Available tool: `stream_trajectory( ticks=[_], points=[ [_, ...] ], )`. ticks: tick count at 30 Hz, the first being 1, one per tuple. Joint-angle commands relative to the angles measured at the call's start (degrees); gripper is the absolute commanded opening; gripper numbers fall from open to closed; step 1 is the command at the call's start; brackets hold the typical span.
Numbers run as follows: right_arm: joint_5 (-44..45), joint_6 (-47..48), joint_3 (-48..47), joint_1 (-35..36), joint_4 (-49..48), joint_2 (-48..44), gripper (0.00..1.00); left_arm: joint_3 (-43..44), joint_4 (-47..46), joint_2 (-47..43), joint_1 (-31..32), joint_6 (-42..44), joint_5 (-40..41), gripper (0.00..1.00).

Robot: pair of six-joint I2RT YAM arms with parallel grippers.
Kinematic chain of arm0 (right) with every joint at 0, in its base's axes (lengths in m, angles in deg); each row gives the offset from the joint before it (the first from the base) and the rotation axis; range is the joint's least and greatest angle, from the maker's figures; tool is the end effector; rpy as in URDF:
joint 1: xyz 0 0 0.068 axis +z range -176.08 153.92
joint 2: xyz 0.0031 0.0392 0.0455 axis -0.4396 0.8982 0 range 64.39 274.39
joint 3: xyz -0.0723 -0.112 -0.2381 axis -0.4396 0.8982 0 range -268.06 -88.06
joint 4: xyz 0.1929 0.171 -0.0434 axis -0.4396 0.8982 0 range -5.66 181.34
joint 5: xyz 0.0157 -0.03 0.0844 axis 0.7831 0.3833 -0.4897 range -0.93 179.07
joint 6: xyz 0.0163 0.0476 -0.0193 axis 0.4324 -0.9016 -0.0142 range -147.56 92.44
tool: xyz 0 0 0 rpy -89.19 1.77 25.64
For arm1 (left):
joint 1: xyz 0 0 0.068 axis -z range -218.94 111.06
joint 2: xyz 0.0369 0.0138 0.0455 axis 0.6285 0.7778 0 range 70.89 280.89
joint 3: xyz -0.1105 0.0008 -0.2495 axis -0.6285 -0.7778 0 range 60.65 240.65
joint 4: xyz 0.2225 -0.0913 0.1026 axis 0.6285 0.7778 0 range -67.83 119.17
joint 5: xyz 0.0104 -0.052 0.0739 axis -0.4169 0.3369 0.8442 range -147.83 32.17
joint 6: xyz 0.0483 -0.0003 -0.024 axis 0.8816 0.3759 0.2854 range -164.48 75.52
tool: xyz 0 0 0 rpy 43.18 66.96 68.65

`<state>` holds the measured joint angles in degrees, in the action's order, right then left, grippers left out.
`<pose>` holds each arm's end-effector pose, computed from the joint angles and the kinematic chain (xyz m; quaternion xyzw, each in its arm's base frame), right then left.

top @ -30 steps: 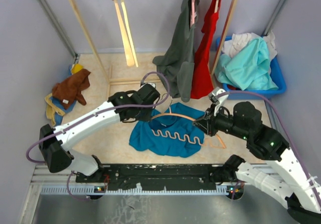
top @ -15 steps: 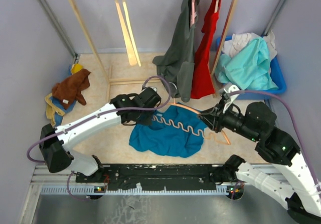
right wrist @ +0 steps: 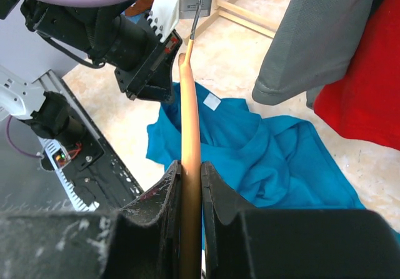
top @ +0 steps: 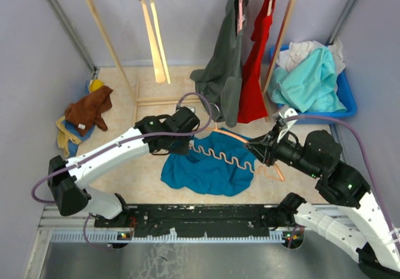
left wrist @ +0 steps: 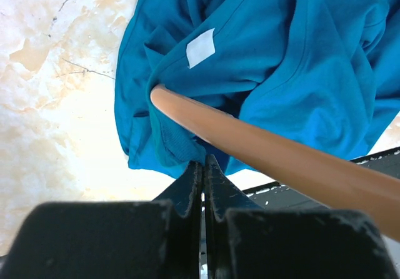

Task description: Place the t-shirt on the hanger

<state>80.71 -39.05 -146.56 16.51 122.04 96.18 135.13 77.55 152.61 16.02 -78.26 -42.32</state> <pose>0.0662 0.0679 0.3956 -0.2509 0.7289 0.3386 0.5395 0.1700 -0.2258 0.3072 0.1455 0.9522 -0.0703 0.2593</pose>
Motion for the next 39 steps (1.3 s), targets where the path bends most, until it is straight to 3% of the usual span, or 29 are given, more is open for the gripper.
stream_trajectory(
  ticks=[1, 20, 30, 39],
  points=[
    [-1.2, -1.7, -0.7, -0.4, -4.4, -2.9, 0.0, 2.3, 2.5, -1.9, 0.2, 0.3, 1.3, 0.01],
    [-1.3, -5.0, 2.1, -0.4, 1.7, -10.0, 0.0, 3.2, 5.0, -2.1, 0.2, -0.4, 2.5, 0.01],
    [-3.2, -7.0, 7.6, -0.4, -6.9, -9.3, 0.0, 6.3, 6.8, -1.9, 0.3, -0.5, 2.5, 0.0],
    [-3.4, -4.3, 5.2, -0.4, -12.0, -3.8, 0.0, 9.3, 9.2, -1.4, 1.3, -0.8, 2.9, 0.0]
  ],
)
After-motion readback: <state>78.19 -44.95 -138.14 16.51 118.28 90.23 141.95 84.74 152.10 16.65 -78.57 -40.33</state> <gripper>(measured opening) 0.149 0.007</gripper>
